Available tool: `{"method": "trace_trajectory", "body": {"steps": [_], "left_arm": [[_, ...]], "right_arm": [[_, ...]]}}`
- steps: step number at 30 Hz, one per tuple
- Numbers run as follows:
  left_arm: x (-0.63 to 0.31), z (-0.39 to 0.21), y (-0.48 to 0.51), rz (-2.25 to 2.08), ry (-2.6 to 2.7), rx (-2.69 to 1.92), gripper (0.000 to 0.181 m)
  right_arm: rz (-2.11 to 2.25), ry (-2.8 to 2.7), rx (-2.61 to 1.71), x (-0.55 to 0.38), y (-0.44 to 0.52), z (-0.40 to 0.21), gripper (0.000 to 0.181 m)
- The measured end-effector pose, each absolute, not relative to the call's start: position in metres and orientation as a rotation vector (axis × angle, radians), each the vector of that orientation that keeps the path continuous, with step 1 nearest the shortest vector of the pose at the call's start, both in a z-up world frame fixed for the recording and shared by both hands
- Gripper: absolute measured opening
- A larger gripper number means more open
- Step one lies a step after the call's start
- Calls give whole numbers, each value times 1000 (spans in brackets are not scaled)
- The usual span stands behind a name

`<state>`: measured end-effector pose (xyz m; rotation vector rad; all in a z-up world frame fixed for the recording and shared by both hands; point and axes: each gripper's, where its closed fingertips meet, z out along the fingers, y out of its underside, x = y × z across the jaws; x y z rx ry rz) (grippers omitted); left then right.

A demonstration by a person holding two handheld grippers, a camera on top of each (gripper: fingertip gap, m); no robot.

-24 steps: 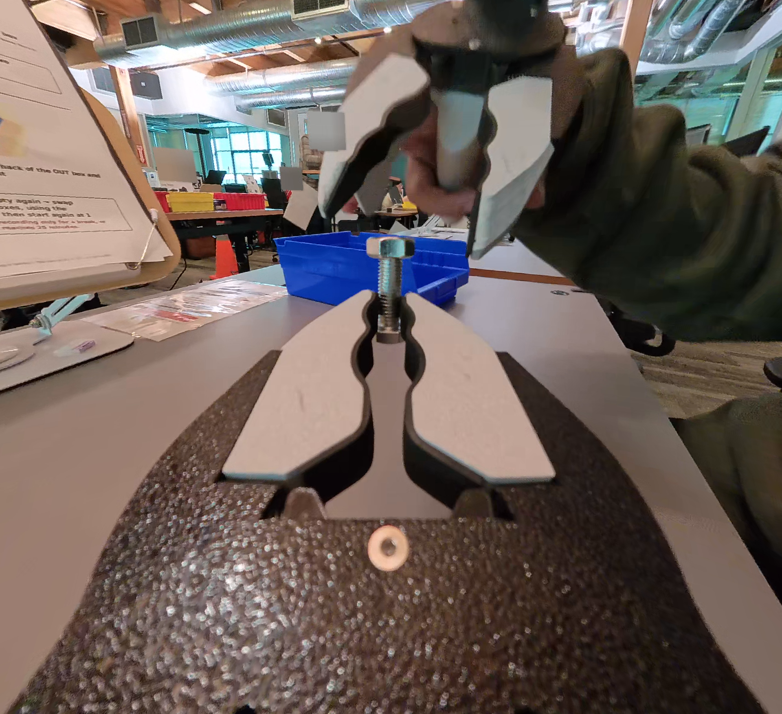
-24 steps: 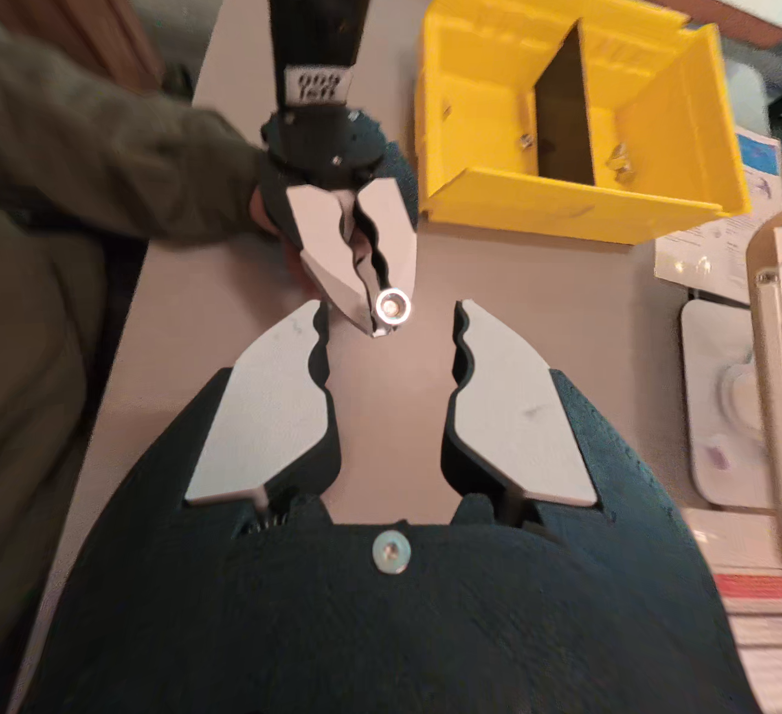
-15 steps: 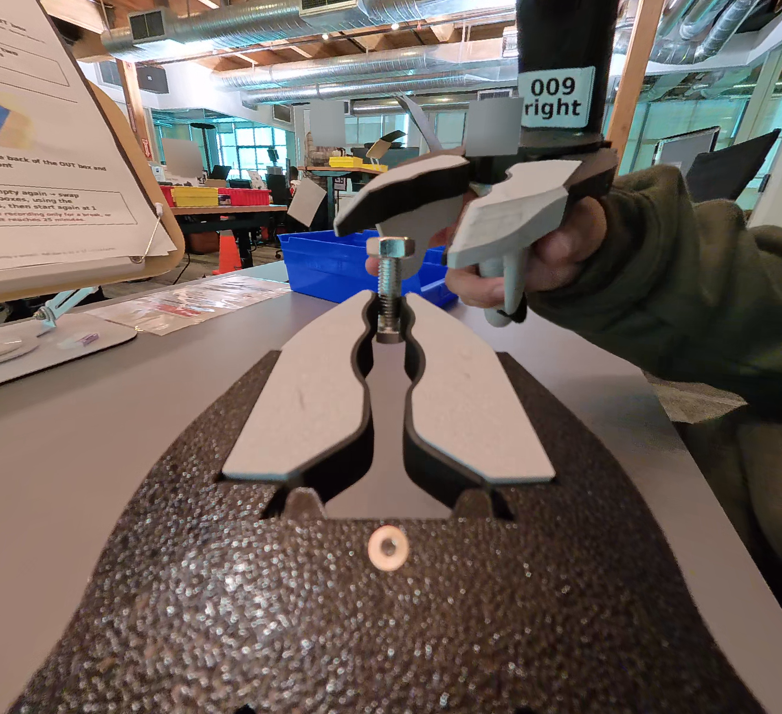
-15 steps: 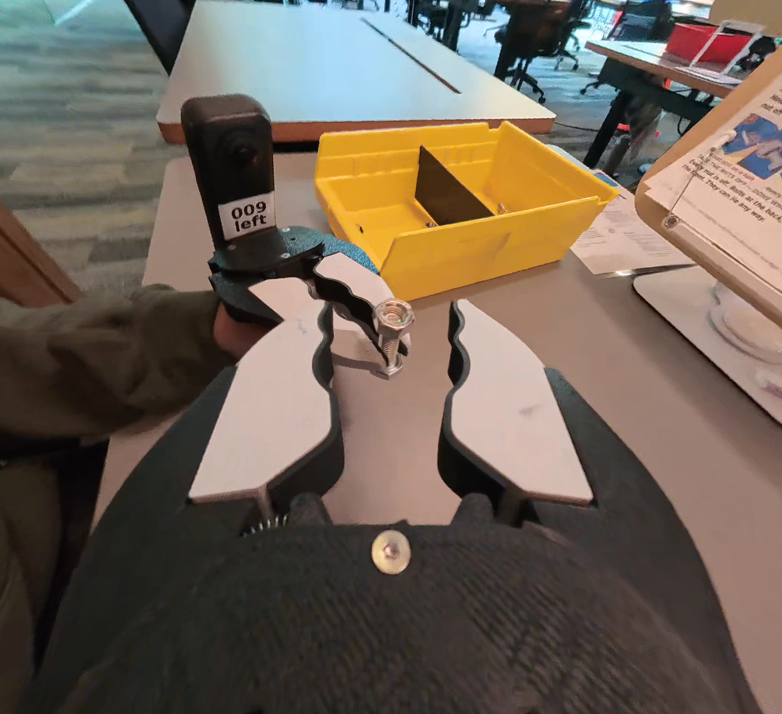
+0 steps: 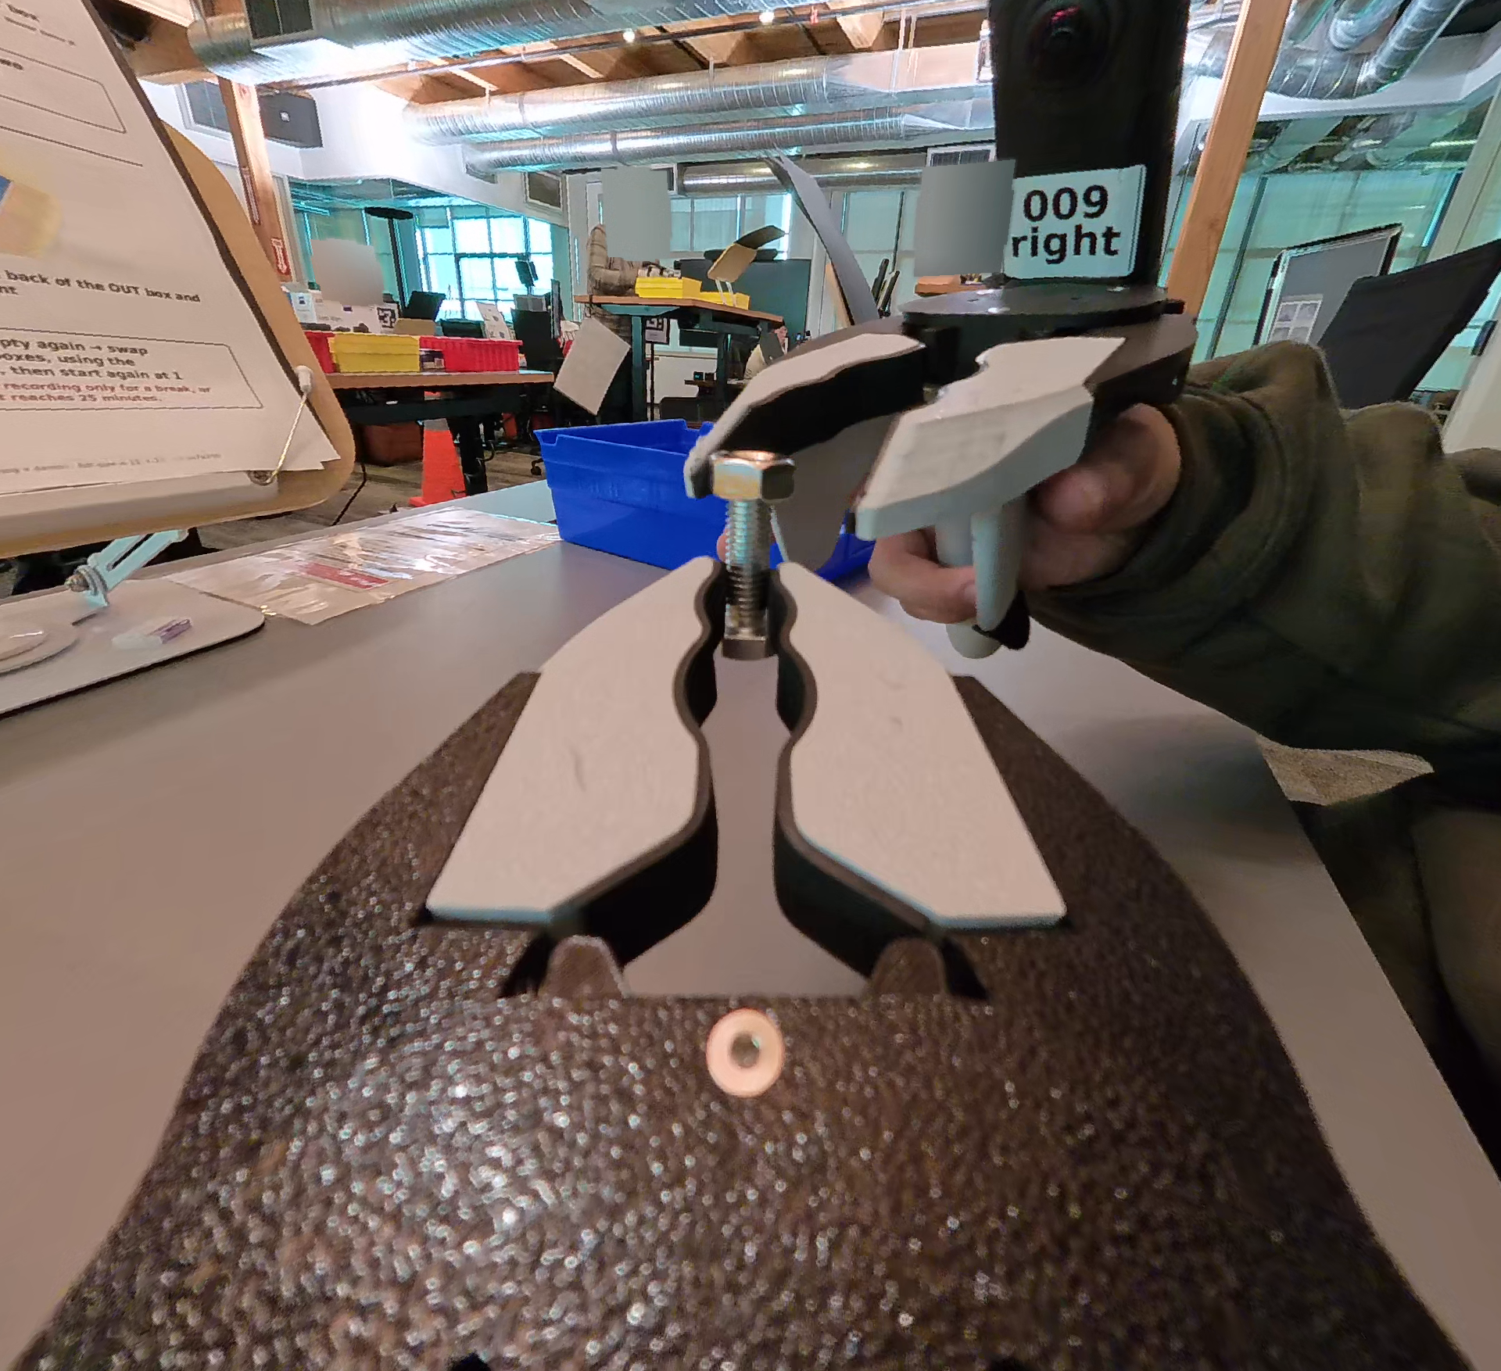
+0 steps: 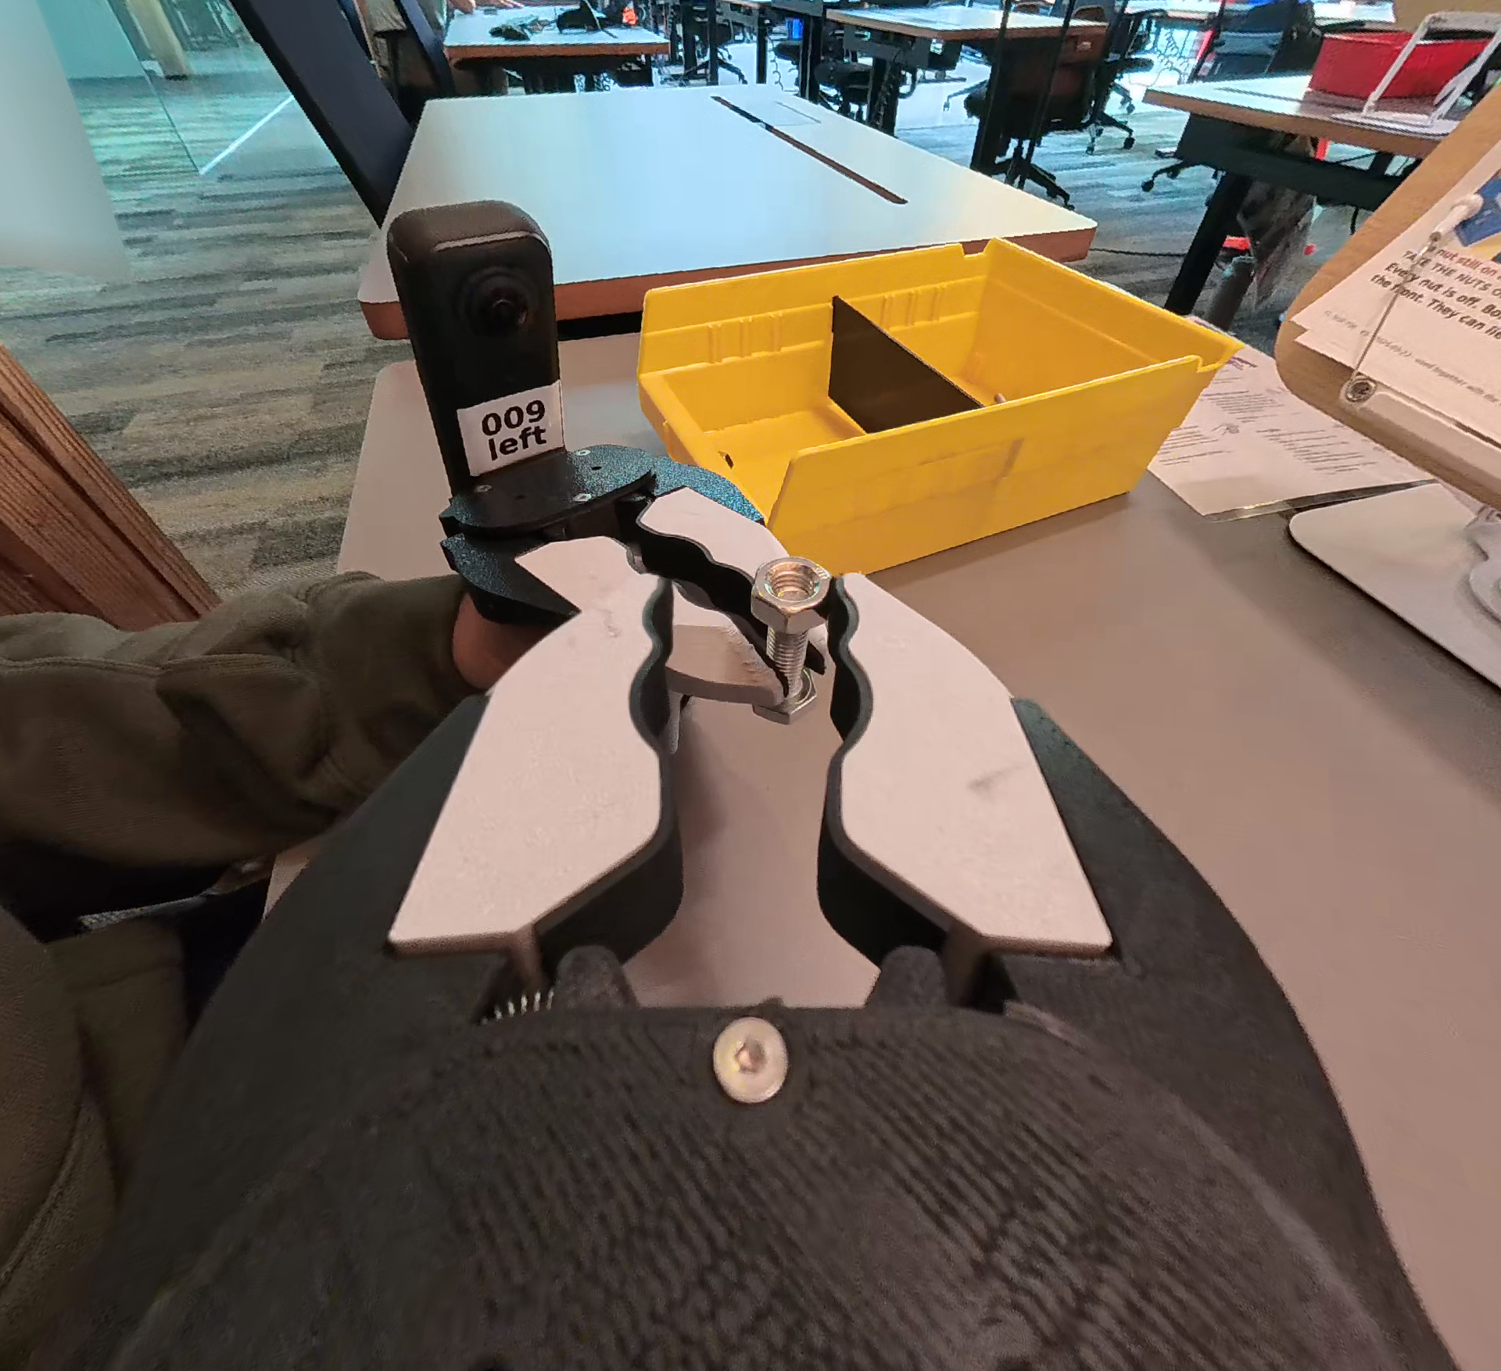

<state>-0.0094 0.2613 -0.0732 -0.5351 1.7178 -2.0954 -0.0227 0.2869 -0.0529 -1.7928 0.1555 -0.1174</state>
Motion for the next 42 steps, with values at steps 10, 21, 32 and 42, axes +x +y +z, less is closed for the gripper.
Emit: {"method": "trace_trajectory", "body": {"steps": [10,21,32,42], "left_arm": [[-7,-74,263,-2095,1715,-565,9],[-11,-76,257,-2084,1757,-533,9],[-9,-78,257,-2057,1780,-548,9],[2,-81,269,-2015,1747,-674,9]], "right_arm": [[-124,181,-1791,-22,281,-55,36],[-120,220,-1757,-21,282,-55,45],[-172,318,-1672,-17,270,-50,54],[-100,245,-1762,-36,273,-59,41]]}}
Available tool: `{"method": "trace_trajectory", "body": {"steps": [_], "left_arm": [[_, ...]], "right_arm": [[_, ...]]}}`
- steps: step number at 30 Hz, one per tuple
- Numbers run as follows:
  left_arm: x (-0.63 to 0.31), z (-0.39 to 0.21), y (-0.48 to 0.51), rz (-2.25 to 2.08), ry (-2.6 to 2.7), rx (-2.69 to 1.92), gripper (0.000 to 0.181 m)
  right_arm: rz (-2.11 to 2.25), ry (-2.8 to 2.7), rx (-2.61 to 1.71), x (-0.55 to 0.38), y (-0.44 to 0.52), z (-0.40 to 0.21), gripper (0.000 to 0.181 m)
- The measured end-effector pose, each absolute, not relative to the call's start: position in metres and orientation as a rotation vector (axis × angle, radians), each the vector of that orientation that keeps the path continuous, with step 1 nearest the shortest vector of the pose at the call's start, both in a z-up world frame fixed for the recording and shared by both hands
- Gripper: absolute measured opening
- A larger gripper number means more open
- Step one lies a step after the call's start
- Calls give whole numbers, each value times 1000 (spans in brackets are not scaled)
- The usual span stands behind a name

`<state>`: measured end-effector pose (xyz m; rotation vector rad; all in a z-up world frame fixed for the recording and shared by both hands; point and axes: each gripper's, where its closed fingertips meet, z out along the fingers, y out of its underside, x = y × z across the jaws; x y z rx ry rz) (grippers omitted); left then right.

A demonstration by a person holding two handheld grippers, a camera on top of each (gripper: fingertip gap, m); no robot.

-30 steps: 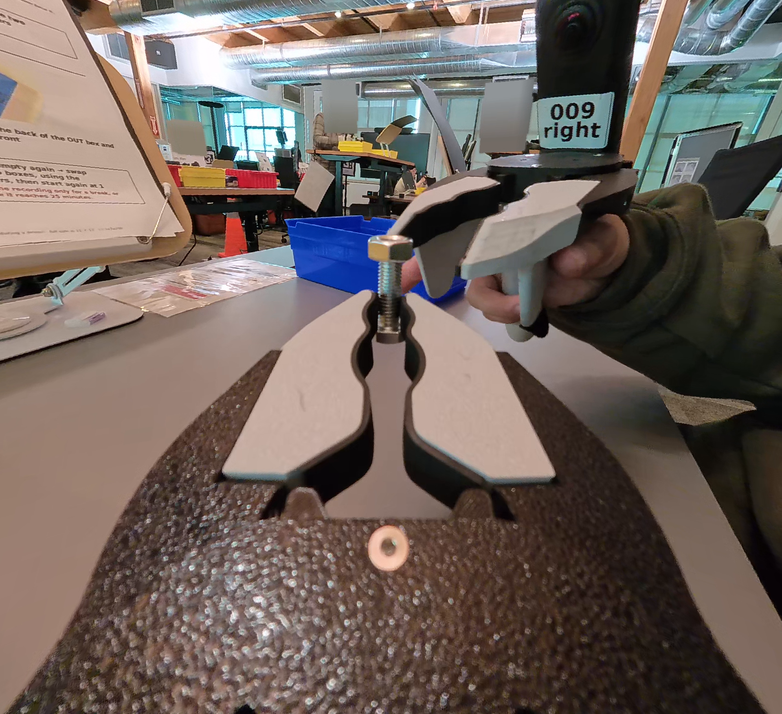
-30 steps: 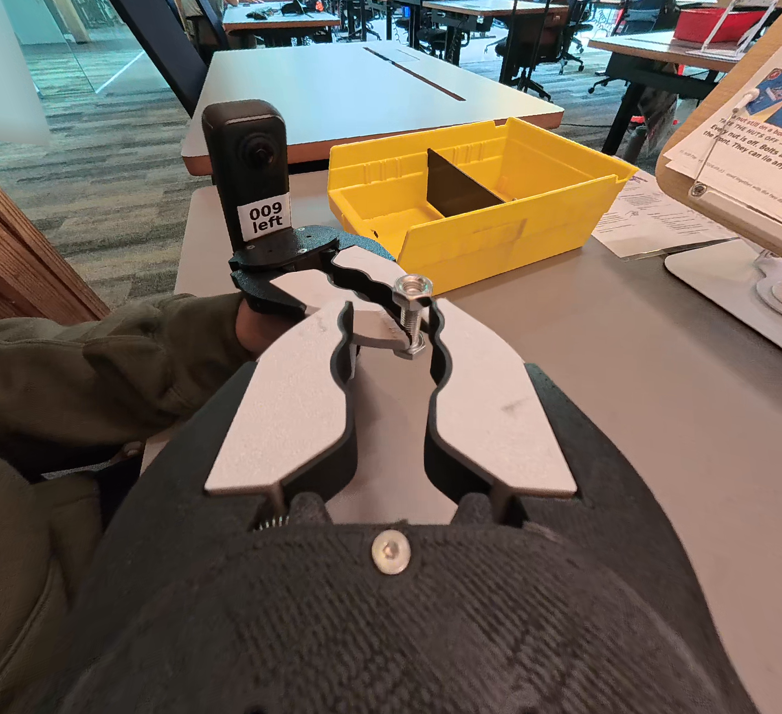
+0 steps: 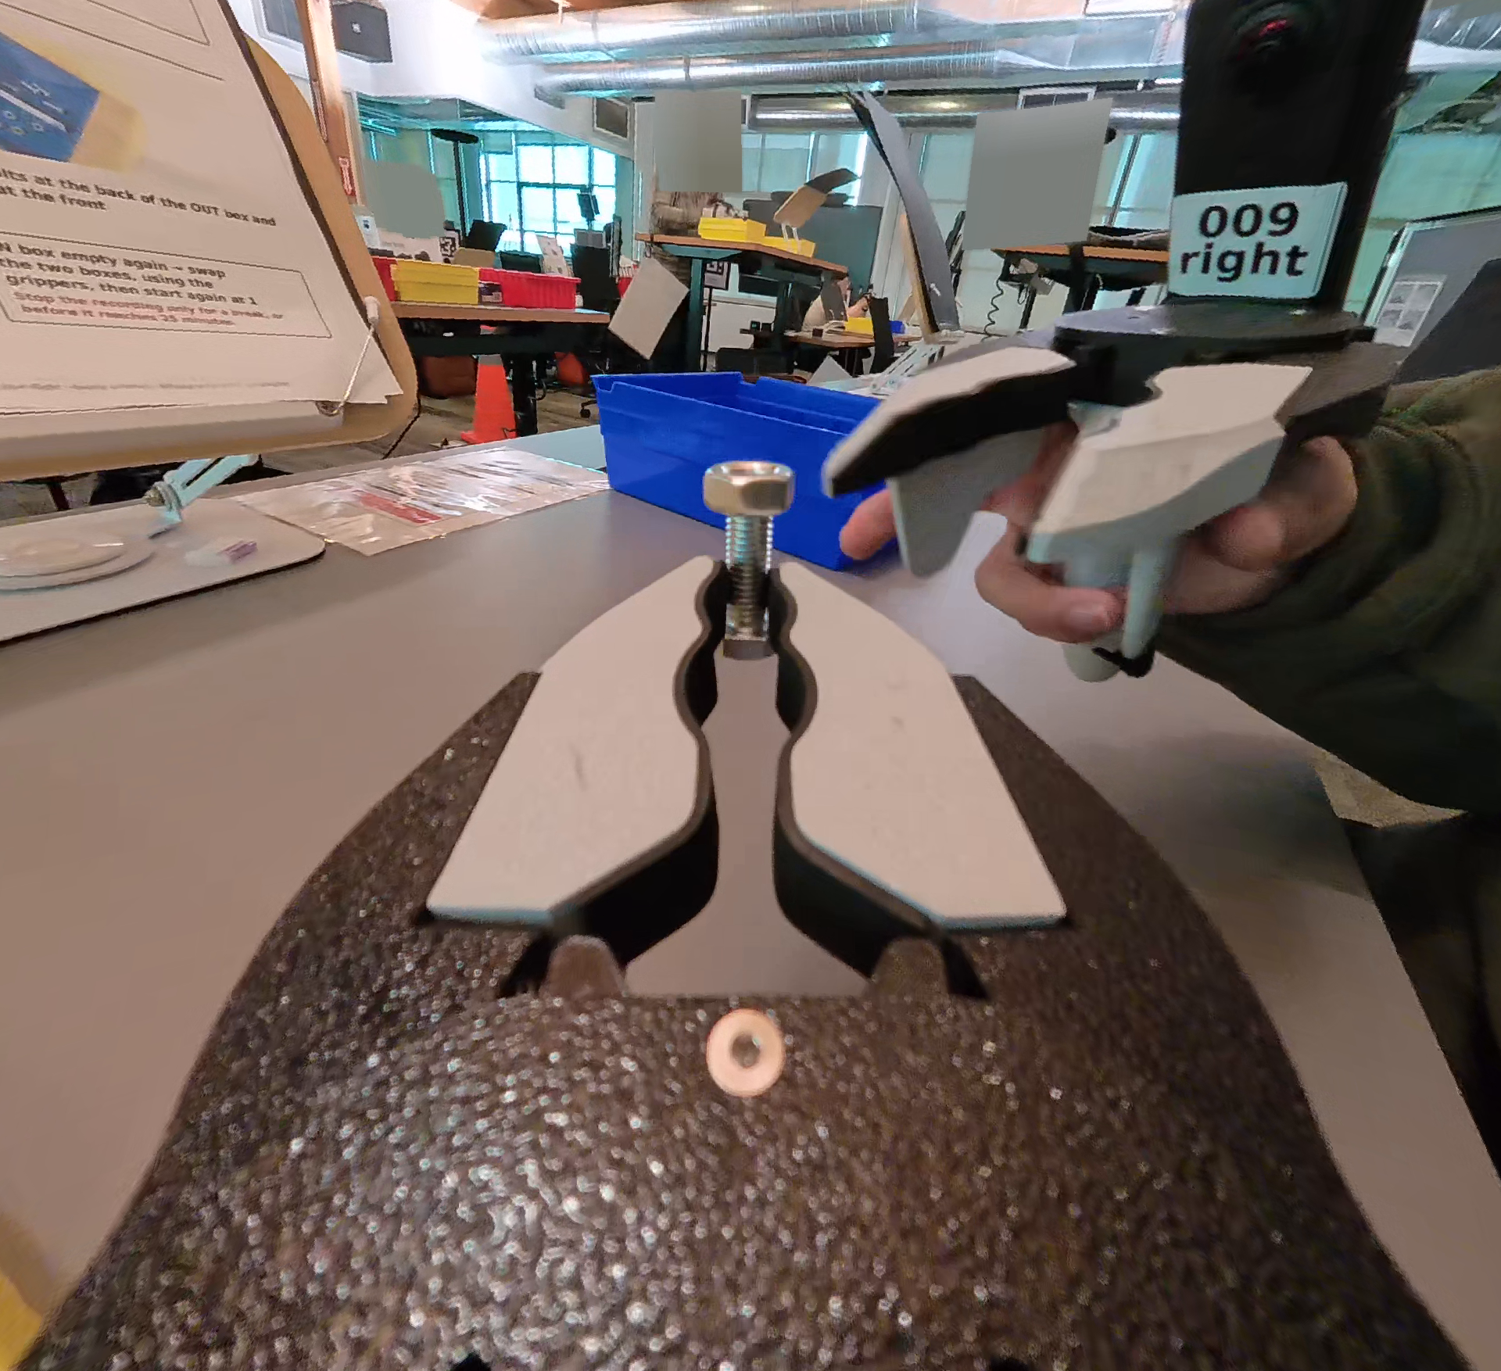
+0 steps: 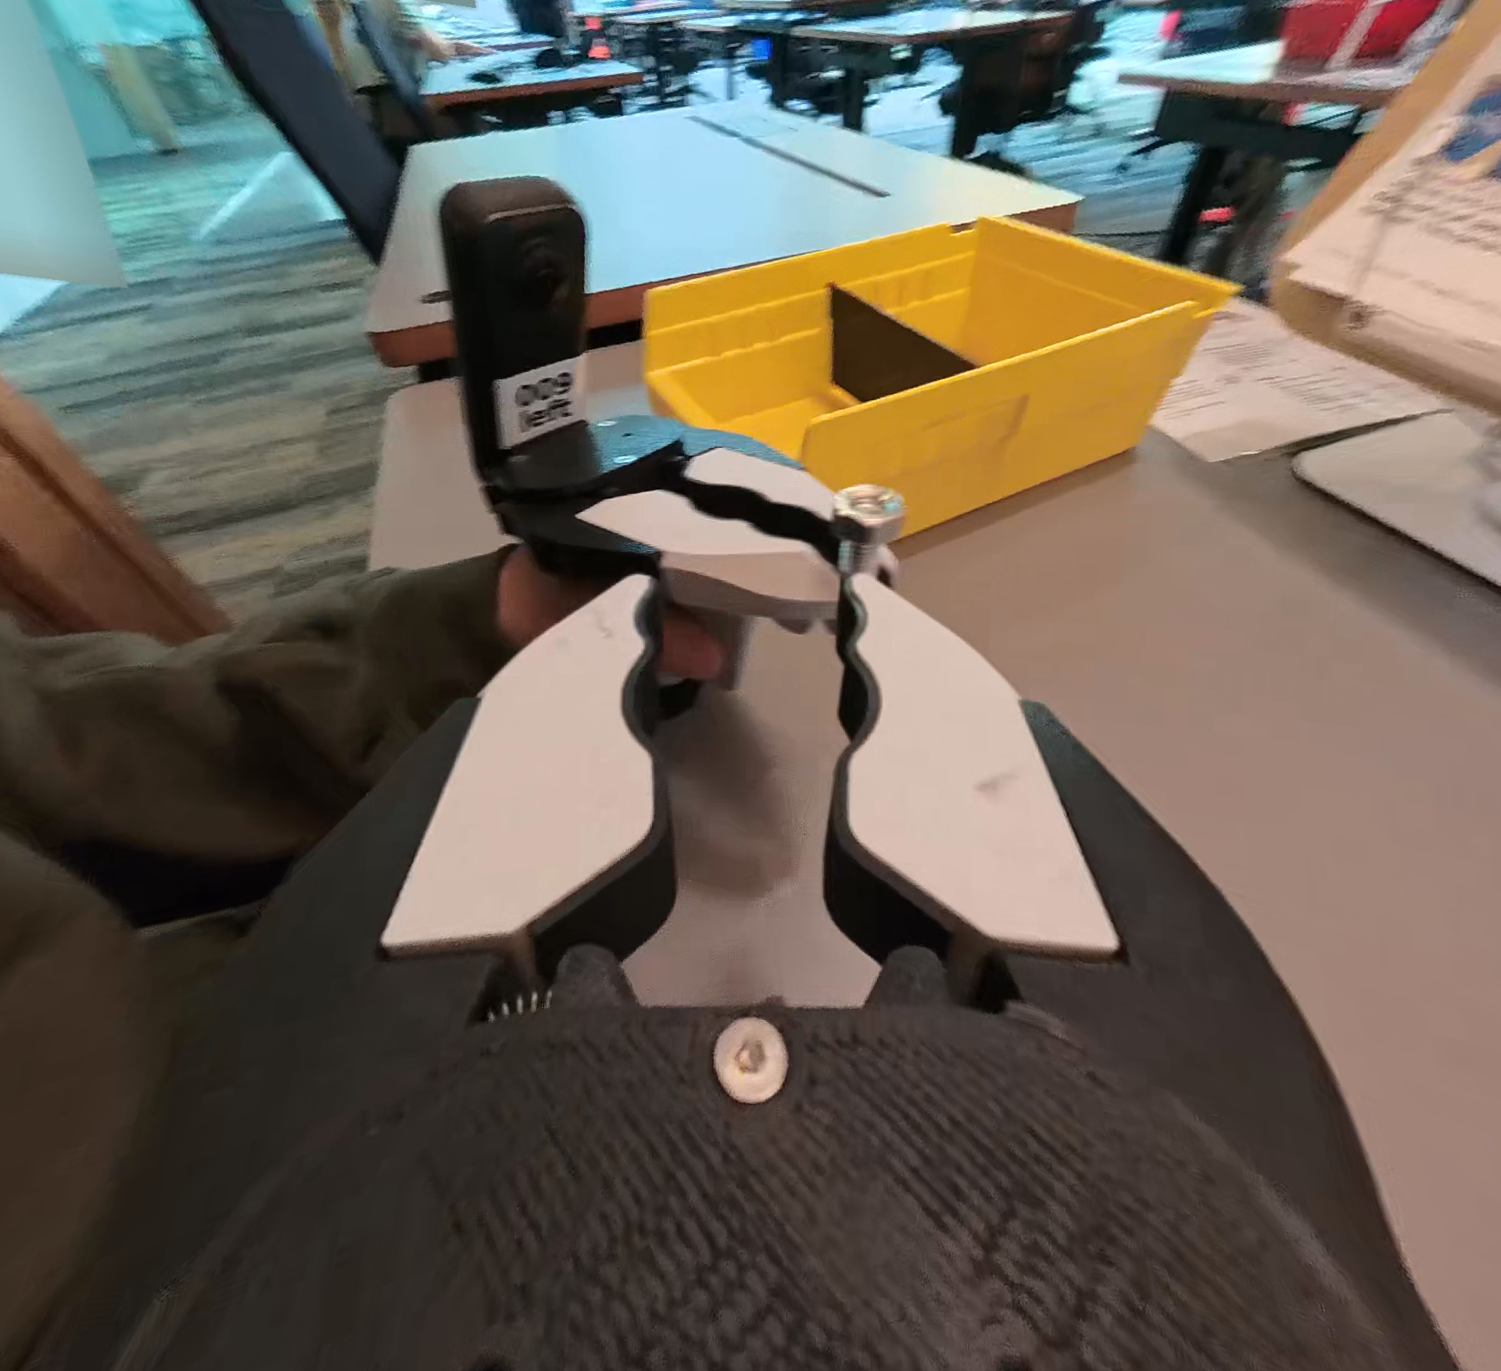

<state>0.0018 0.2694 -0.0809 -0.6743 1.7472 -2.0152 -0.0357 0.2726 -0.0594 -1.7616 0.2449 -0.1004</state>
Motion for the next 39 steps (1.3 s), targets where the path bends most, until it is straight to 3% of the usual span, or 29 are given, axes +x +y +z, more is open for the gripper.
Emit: {"method": "trace_trajectory", "body": {"steps": [3,8,9,10,12,17,22,23,25,30,38,39], "left_arm": [[-4,-82,260,-2037,1797,-625,9],[0,-83,261,-2008,1789,-663,9],[4,-84,268,-1988,1766,-712,9],[7,-84,273,-1985,1746,-745,9],[7,-83,275,-2020,1739,-747,9],[-3,-84,255,-2042,1835,-647,9],[8,-86,269,-1974,1766,-762,9],[12,-87,275,-1965,1751,-802,9],[13,-89,279,-1966,1750,-820,9],[8,-87,269,-1983,1785,-770,9],[8,-90,266,-1968,1813,-777,9],[10,-90,270,-1959,1797,-803,9]], "right_arm": [[-215,313,-1714,-18,273,-55,65],[-114,282,-1720,-31,286,-59,69],[-115,289,-1732,-31,284,-60,66],[-58,244,-1756,-40,283,-60,40],[16,216,-1759,-50,282,-57,44],[-193,393,-1674,-8,277,-53,78],[-56,343,-1679,-27,285,-57,59],[8,274,-1693,-38,284,-56,24],[104,241,-1703,-51,282,-54,31],[-141,390,-1723,-13,276,-66,52],[-102,389,-1686,-13,282,-67,41],[-81,367,-1691,-18,282,-67,31]]}}
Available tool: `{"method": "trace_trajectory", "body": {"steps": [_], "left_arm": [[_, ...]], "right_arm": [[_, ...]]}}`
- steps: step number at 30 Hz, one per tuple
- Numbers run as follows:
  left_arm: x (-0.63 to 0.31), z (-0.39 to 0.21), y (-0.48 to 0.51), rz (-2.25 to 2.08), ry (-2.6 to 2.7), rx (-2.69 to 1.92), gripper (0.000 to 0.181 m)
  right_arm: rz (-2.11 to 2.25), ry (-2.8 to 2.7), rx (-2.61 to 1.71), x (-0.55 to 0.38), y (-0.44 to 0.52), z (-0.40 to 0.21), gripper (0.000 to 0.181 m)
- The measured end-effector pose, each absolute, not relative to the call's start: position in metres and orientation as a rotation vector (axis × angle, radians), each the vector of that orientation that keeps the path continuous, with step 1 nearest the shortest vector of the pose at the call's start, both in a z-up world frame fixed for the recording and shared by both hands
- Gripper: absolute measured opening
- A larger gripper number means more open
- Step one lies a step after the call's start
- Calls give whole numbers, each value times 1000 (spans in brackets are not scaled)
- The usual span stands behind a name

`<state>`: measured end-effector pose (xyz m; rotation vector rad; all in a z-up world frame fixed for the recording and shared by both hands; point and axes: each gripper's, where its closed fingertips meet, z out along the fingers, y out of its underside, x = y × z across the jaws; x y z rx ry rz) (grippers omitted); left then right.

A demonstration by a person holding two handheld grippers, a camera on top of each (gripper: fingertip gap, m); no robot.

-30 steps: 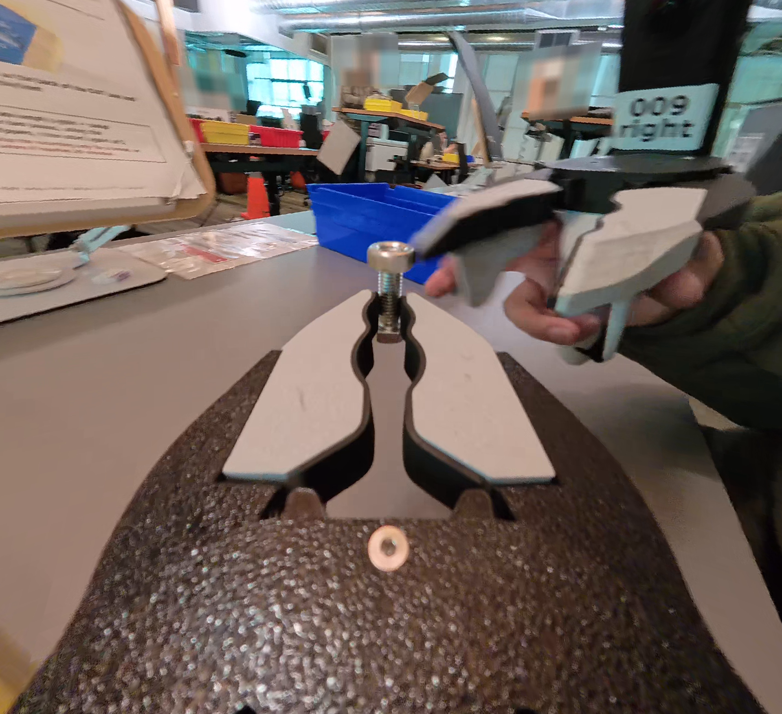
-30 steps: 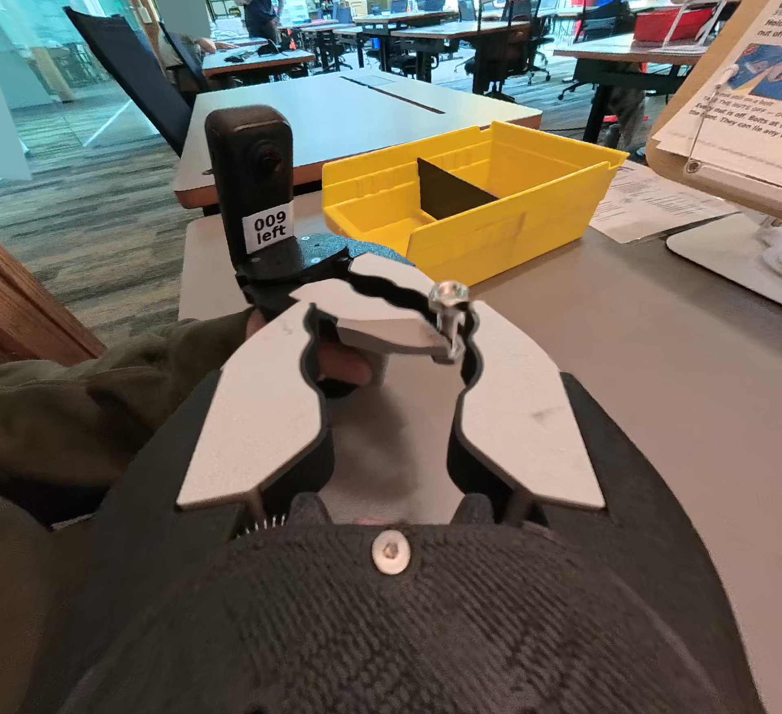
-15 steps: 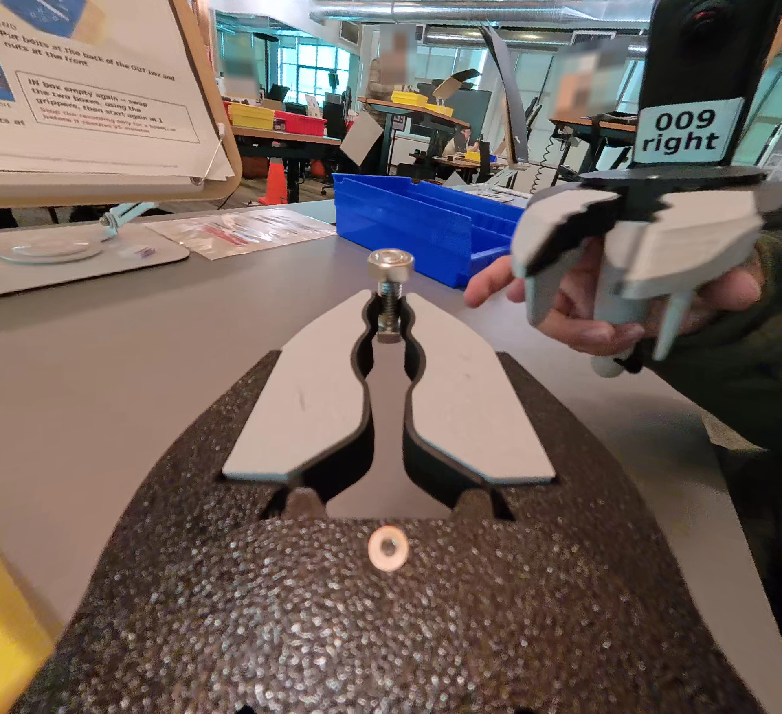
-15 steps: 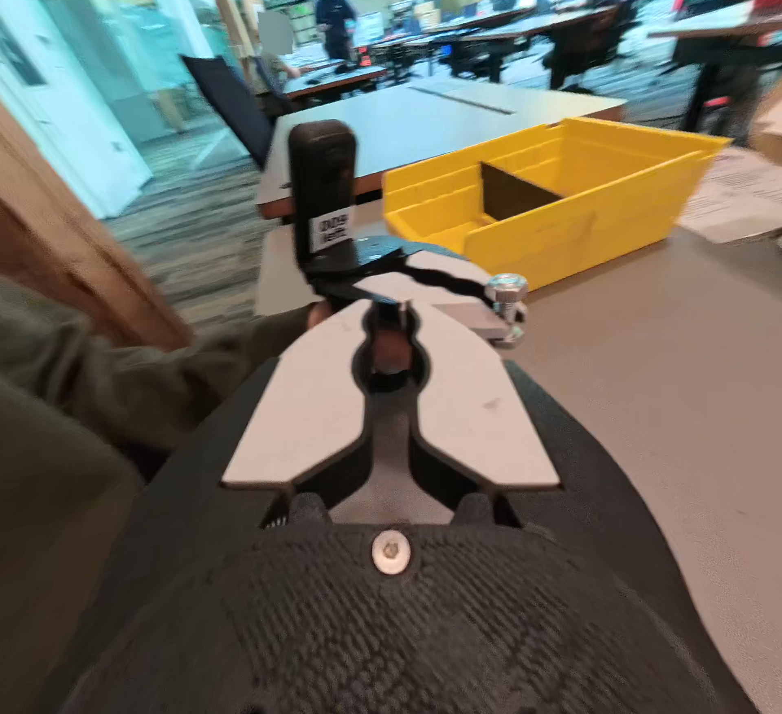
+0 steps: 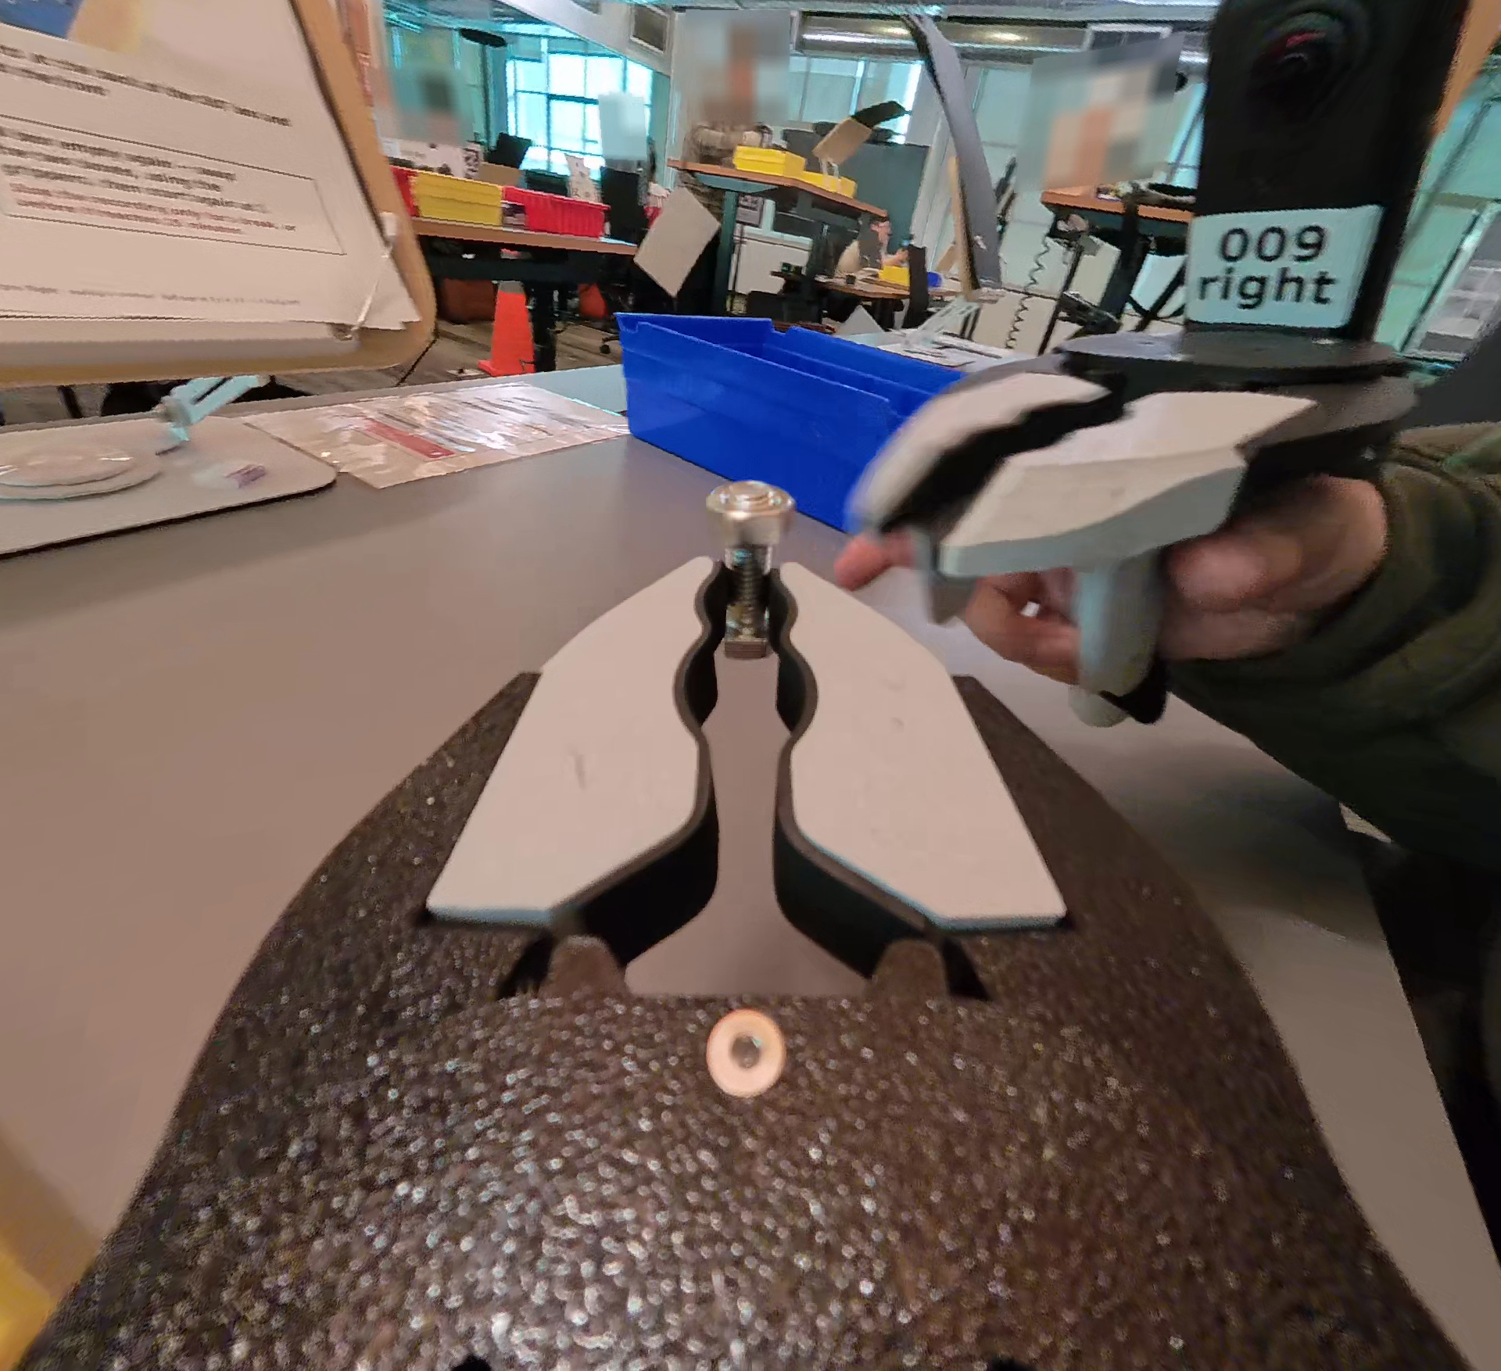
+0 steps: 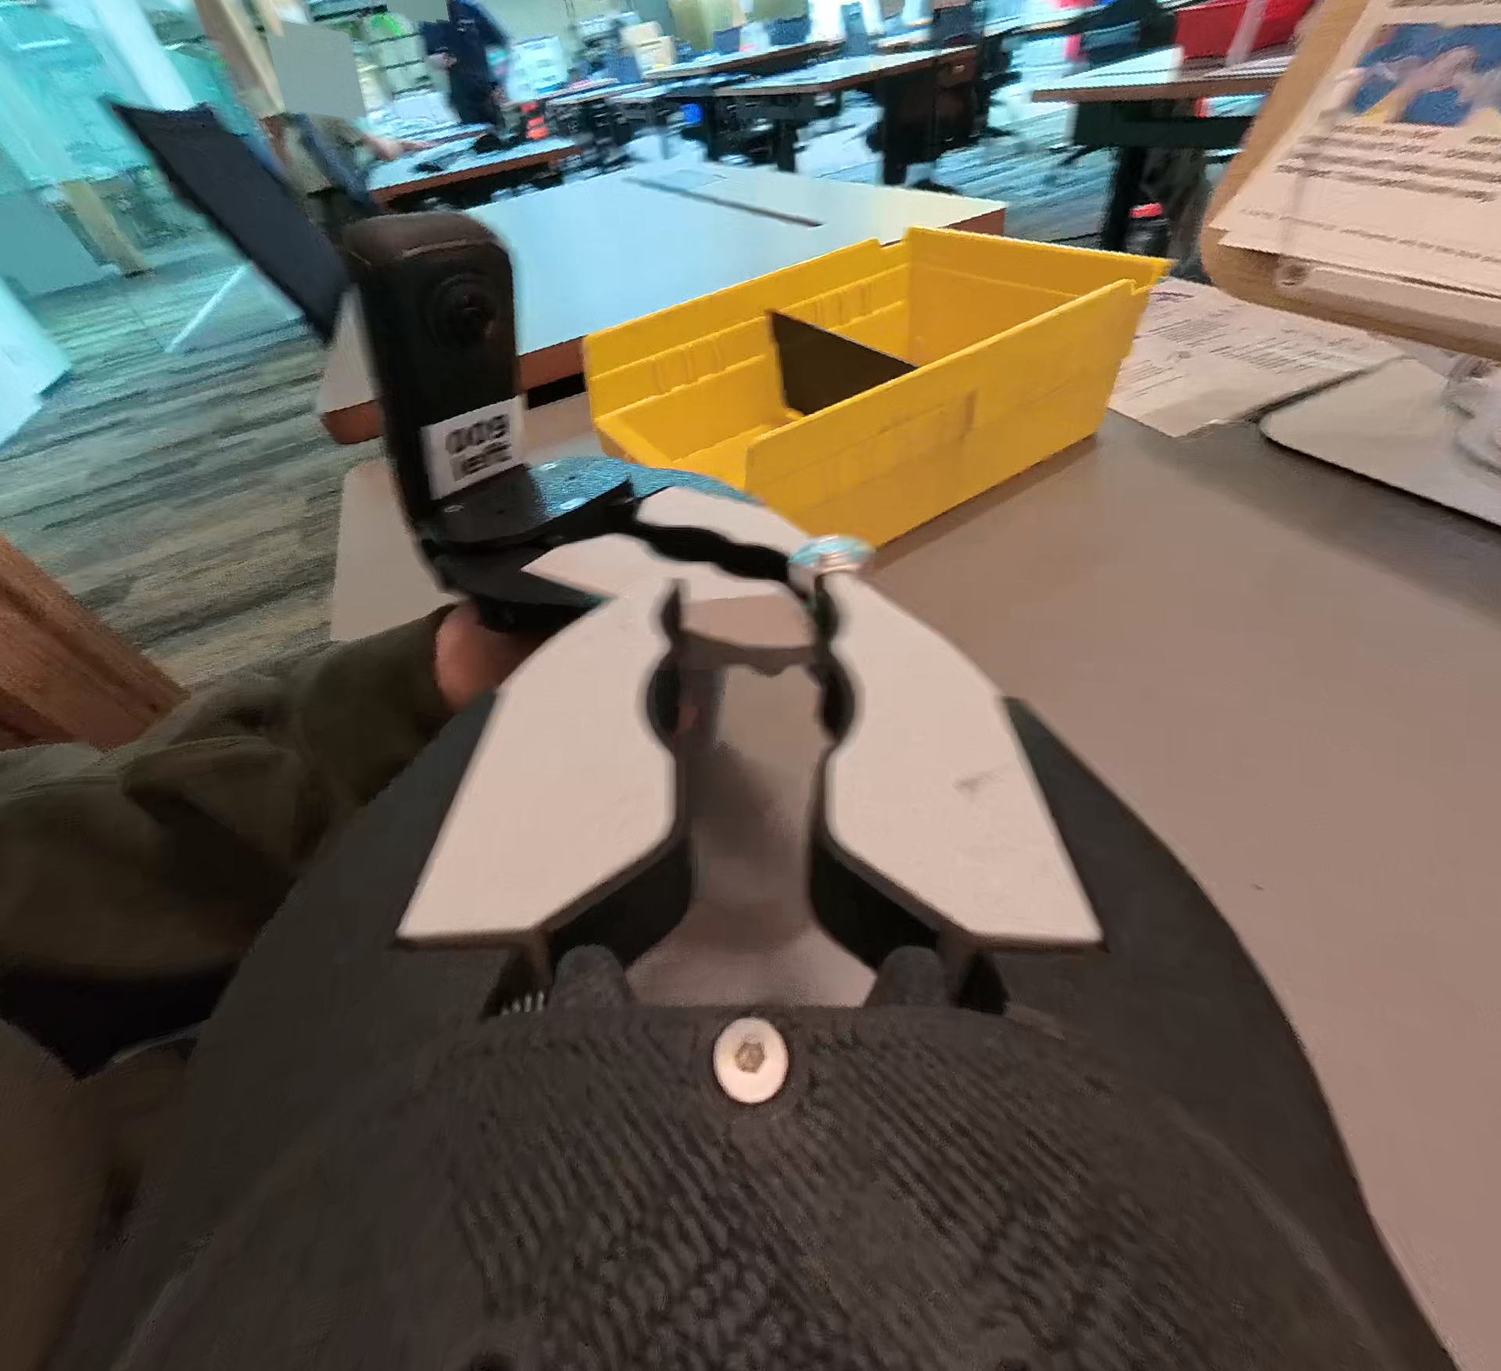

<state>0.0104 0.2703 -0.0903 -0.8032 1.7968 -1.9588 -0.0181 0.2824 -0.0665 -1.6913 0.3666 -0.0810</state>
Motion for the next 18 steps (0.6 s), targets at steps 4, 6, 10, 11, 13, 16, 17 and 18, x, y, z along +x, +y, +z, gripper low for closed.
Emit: {"method": "trace_trajectory", "body": {"steps": [4,6,10,11,13,16,17,18], "left_arm": [[10,-92,272,-1961,1811,-805,9],[7,-92,266,-1960,1841,-784,9],[4,-94,258,-1930,1897,-745,9],[4,-94,257,-1934,1896,-742,9],[3,-94,255,-1924,1904,-732,9],[3,-95,255,-1911,1903,-726,9],[4,-95,255,-1905,1900,-725,9],[4,-95,254,-1894,1901,-723,9]], "right_arm": [[-117,316,-1762,-24,281,-71,25],[-276,381,-1764,-4,275,-73,36],[-230,441,-1739,2,277,-76,45],[-222,447,-1734,3,277,-76,40],[-182,433,-1717,-1,277,-75,29],[-156,467,-1714,1,275,-77,19],[-148,471,-1709,1,275,-76,19],[-142,479,-1707,1,275,-76,19]]}}
